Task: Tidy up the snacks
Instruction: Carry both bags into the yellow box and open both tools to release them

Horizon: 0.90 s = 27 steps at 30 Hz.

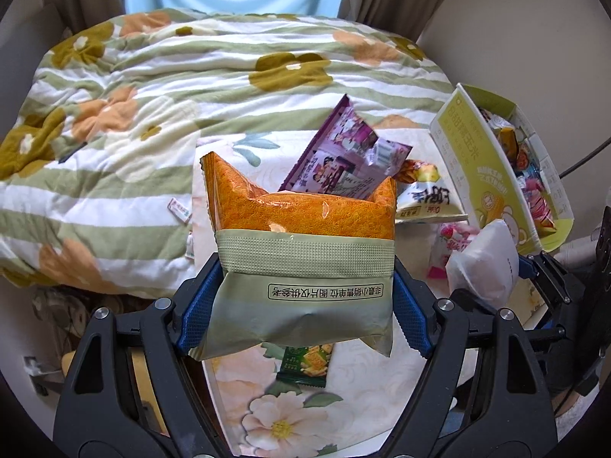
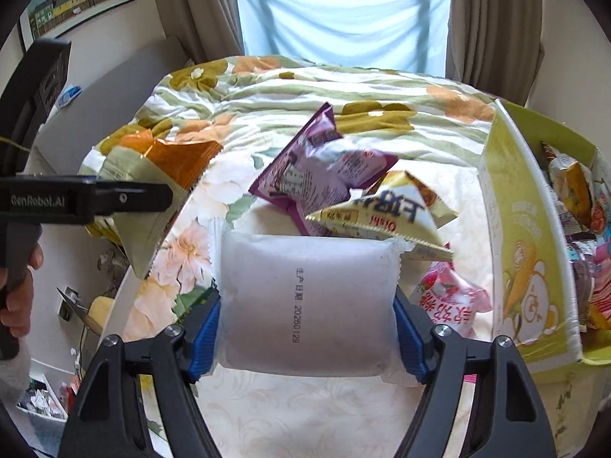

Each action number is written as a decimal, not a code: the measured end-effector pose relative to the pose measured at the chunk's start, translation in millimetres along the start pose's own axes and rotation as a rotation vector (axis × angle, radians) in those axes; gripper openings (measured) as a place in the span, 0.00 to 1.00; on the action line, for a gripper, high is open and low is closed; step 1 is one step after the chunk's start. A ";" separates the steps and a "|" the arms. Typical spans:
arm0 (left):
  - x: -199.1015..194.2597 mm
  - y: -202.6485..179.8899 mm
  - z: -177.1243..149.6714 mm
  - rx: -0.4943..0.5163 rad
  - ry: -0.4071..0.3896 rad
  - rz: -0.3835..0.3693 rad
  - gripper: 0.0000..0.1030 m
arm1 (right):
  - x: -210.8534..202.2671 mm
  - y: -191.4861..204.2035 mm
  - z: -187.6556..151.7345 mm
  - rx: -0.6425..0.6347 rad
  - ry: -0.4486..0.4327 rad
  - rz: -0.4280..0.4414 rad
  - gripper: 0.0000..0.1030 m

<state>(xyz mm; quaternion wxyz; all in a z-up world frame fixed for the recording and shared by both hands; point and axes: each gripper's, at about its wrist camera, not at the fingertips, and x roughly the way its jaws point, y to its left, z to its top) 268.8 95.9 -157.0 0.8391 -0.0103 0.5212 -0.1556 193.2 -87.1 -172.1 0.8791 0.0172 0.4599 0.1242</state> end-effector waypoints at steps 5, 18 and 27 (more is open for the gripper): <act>-26.4 -49.1 21.1 0.045 -0.069 -0.016 0.77 | -48.7 -39.5 12.1 0.079 -0.067 -0.045 0.71; 10.3 -261.3 56.1 0.145 -0.064 -0.170 0.77 | -158.4 -203.2 17.7 0.171 -0.142 -0.181 0.71; 67.5 -361.7 52.5 0.160 -0.015 -0.193 0.80 | -181.6 -294.7 2.1 0.204 -0.138 -0.199 0.71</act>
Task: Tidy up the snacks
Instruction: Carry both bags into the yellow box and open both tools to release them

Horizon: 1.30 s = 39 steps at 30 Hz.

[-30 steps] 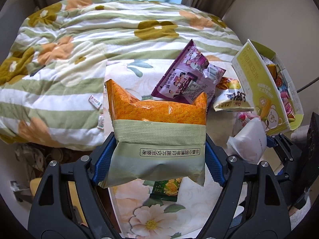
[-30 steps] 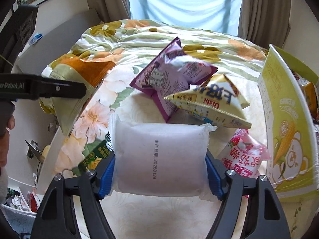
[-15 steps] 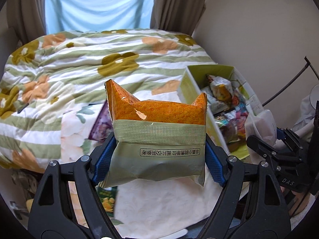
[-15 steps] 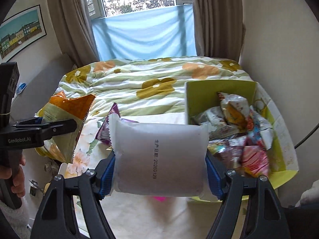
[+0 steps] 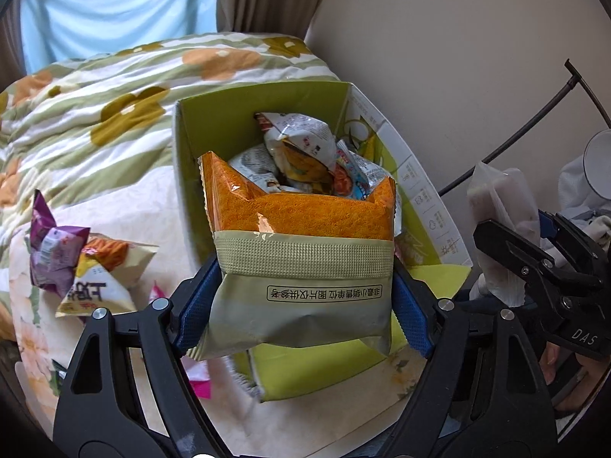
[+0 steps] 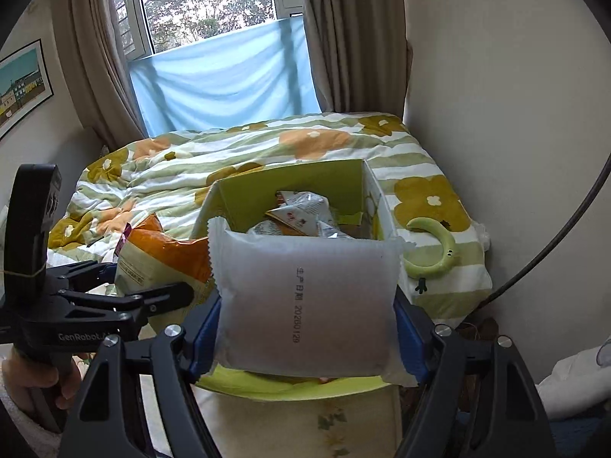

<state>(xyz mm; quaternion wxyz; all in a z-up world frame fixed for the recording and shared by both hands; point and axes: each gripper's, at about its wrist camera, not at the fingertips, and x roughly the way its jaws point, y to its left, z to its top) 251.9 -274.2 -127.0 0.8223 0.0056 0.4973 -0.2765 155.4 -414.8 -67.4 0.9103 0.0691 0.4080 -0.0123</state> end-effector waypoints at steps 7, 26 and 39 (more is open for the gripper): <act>7.3 -12.7 -13.3 -0.027 -0.016 0.060 0.96 | 11.3 -29.1 3.2 -0.034 0.015 0.038 0.71; -37.0 42.4 -51.0 -0.201 -0.010 0.220 0.96 | 66.1 35.5 27.9 -0.185 0.102 0.277 0.71; -50.7 64.4 -86.3 -0.295 0.017 0.293 0.96 | 104.2 54.2 13.7 -0.195 0.168 0.357 0.99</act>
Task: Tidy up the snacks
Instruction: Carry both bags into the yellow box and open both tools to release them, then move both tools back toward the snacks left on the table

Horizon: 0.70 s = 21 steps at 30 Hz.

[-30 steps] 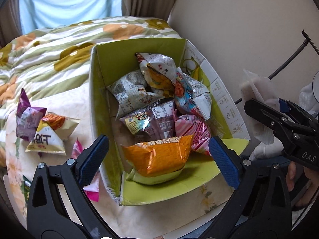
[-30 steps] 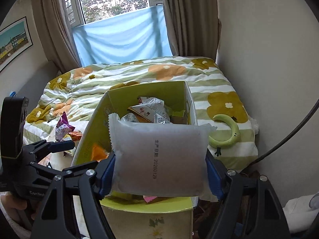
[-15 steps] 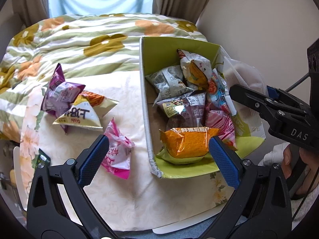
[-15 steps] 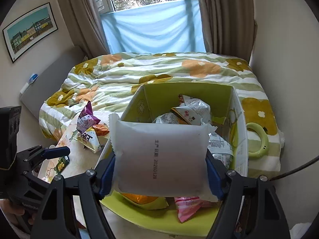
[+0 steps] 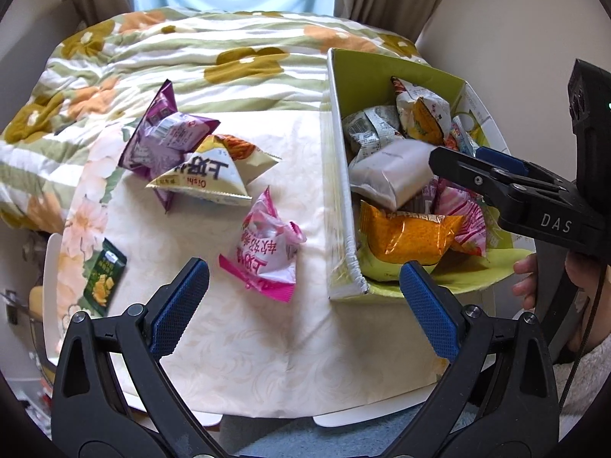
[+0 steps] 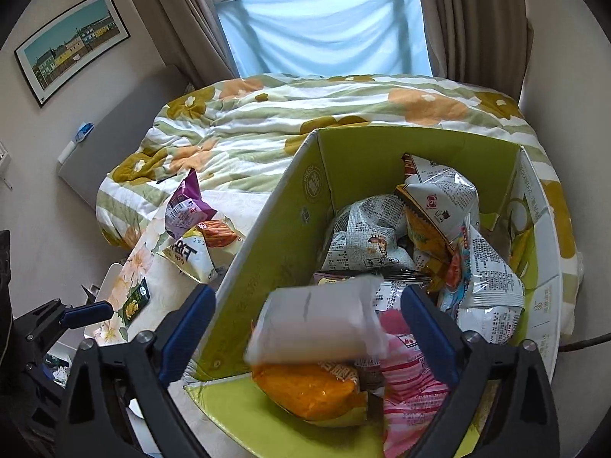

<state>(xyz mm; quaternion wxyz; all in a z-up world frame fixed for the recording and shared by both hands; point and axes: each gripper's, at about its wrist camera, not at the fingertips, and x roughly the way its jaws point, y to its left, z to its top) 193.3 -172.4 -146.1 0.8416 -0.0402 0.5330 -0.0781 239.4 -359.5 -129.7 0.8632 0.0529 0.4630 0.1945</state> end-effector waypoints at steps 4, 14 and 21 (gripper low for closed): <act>1.8 1.8 -8.6 -0.006 0.009 -0.008 0.96 | -4.6 -1.6 -14.5 -0.003 -0.003 -0.017 0.99; -37.0 4.4 -12.9 0.020 -0.082 0.023 0.96 | -30.1 3.6 -25.0 -0.020 -0.013 -0.024 0.99; -84.1 38.5 -20.3 0.022 -0.179 0.025 0.96 | -69.1 42.6 -22.6 -0.069 -0.112 -0.067 0.99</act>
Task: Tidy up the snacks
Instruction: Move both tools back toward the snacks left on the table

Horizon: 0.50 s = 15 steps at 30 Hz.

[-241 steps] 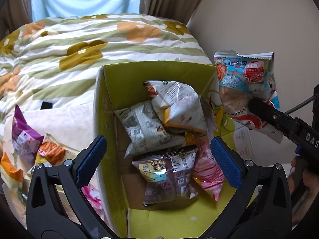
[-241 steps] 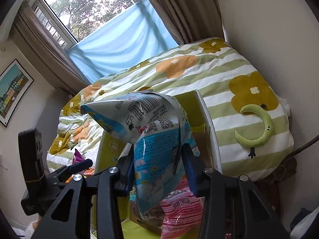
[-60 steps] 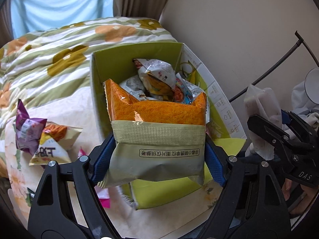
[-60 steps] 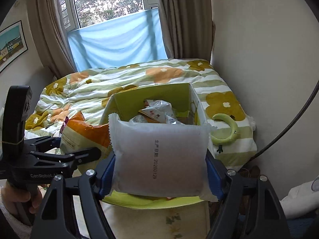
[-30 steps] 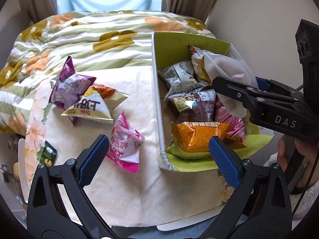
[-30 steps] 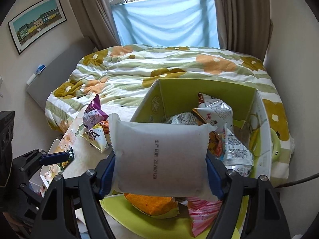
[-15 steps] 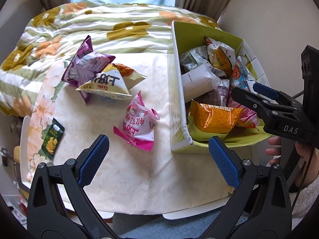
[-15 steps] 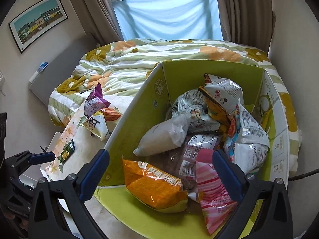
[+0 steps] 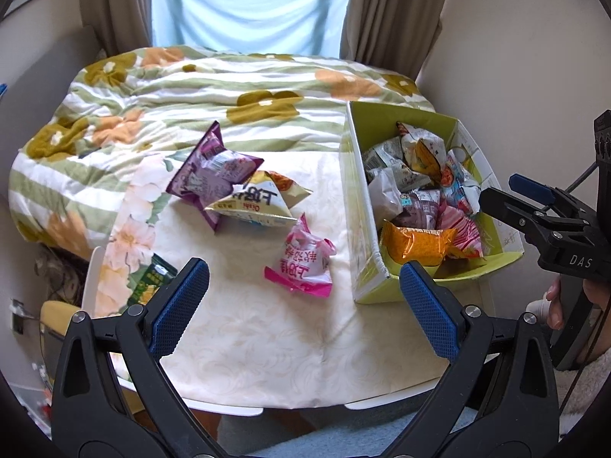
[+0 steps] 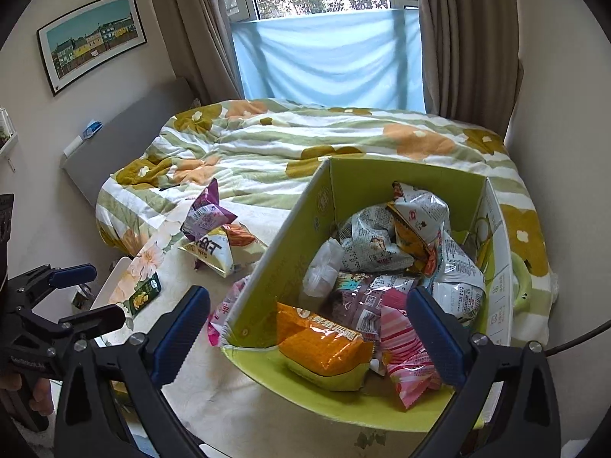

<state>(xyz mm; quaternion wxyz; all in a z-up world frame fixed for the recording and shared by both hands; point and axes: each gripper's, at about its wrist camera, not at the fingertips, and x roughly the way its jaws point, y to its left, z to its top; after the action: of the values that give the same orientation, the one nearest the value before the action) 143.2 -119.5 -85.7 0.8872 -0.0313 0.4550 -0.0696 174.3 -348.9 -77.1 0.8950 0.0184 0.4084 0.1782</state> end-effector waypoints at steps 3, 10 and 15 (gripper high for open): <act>-16.4 20.8 0.7 0.020 -0.034 0.014 0.96 | -13.7 18.1 3.1 0.015 -0.030 -0.008 0.99; -35.6 74.2 4.4 0.077 -0.058 0.031 0.96 | -22.3 64.2 -2.7 0.070 -0.078 -0.060 0.99; -29.0 113.3 2.9 0.092 -0.009 0.015 0.96 | -9.1 93.0 -9.2 0.130 -0.064 -0.098 0.99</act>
<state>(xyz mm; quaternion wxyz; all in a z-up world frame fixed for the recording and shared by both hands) 139.5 -3.1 -74.1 0.8902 0.0127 0.4477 -0.0838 133.8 -266.0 -60.0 0.9121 0.0622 0.3908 0.1066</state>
